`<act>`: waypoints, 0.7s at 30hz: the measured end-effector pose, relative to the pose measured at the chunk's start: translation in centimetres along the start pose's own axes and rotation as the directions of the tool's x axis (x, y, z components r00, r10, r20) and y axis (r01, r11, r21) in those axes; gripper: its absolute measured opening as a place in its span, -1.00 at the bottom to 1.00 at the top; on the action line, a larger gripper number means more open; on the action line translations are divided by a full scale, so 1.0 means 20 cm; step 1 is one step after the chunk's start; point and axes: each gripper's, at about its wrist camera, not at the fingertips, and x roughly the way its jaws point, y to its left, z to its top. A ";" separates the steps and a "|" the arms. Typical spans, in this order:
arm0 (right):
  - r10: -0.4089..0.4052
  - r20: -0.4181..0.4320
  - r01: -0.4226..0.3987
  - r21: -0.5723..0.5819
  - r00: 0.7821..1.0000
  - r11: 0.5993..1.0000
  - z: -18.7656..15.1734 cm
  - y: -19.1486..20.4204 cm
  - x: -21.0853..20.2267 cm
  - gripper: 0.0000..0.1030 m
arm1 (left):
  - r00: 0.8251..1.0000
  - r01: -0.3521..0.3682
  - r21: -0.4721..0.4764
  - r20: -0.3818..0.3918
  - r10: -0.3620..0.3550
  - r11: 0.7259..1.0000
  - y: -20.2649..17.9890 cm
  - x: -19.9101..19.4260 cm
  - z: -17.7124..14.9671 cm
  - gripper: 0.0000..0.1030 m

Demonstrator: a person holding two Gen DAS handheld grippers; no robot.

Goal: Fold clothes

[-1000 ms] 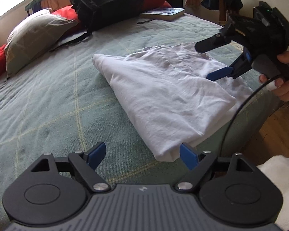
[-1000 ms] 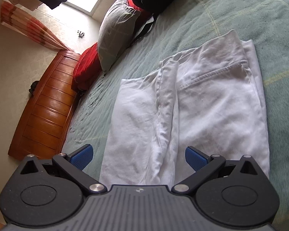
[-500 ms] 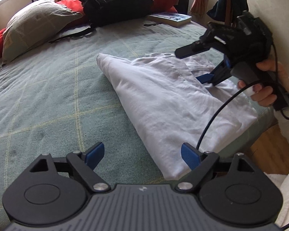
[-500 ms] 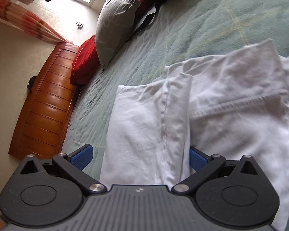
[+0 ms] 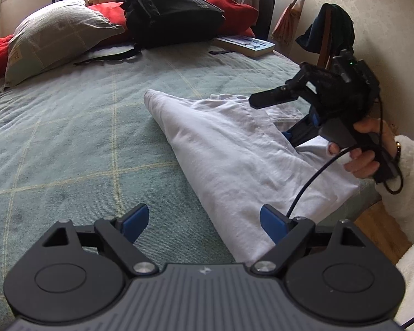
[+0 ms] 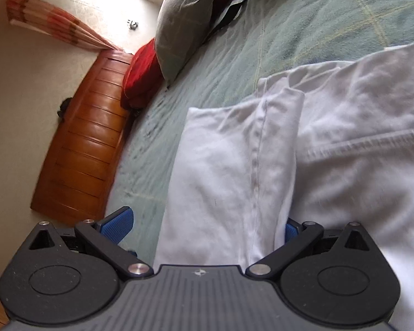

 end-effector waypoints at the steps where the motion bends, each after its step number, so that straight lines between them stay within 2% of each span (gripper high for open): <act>1: 0.005 0.001 -0.005 0.005 1.000 1.000 0.01 -0.01 0.01 1.00 | 1.000 -0.005 -0.005 0.006 0.005 1.000 0.00 -0.01 0.00 0.70; 6: -0.003 -0.026 0.002 -0.032 1.000 0.999 -0.07 0.03 -0.01 1.00 | 1.000 0.013 -0.037 0.022 -0.012 0.999 0.03 -0.02 -0.01 0.71; 9: -0.017 -0.009 0.017 -0.057 1.000 0.998 -0.10 0.03 -0.02 0.97 | 1.000 0.019 -0.044 0.018 -0.019 0.999 0.04 0.00 -0.01 0.71; 12: -0.050 0.025 0.051 -0.041 0.998 0.998 -0.07 -0.02 -0.01 0.56 | 1.000 0.020 -0.039 0.015 -0.019 0.999 0.02 0.01 -0.01 0.71; 14: -0.091 0.037 0.092 -0.040 0.995 0.995 -0.07 -0.05 -0.02 0.00 | 1.000 0.025 -0.036 0.017 -0.025 0.999 0.01 0.01 -0.02 0.71; 15: -0.116 0.044 0.117 -0.036 0.992 0.992 -0.08 -0.07 -0.03 -0.18 | 1.000 0.026 -0.037 0.015 -0.025 0.999 0.01 0.01 -0.02 0.71; 16: -0.146 0.051 0.148 -0.030 0.988 0.989 -0.08 -0.08 -0.03 -0.63 | 1.000 0.021 -0.036 0.012 -0.021 0.999 0.01 0.01 -0.02 0.71; 17: -0.168 0.058 0.169 -0.018 0.984 0.985 -0.09 -0.10 -0.03 -0.82 | 1.000 0.017 -0.035 0.010 -0.017 0.999 0.01 0.01 -0.02 0.71; 21: -0.206 0.088 0.212 -0.058 0.975 0.976 -0.11 -0.03 -0.03 -0.81 | 1.000 0.005 -0.028 0.004 -0.005 1.000 0.00 0.01 -0.02 0.71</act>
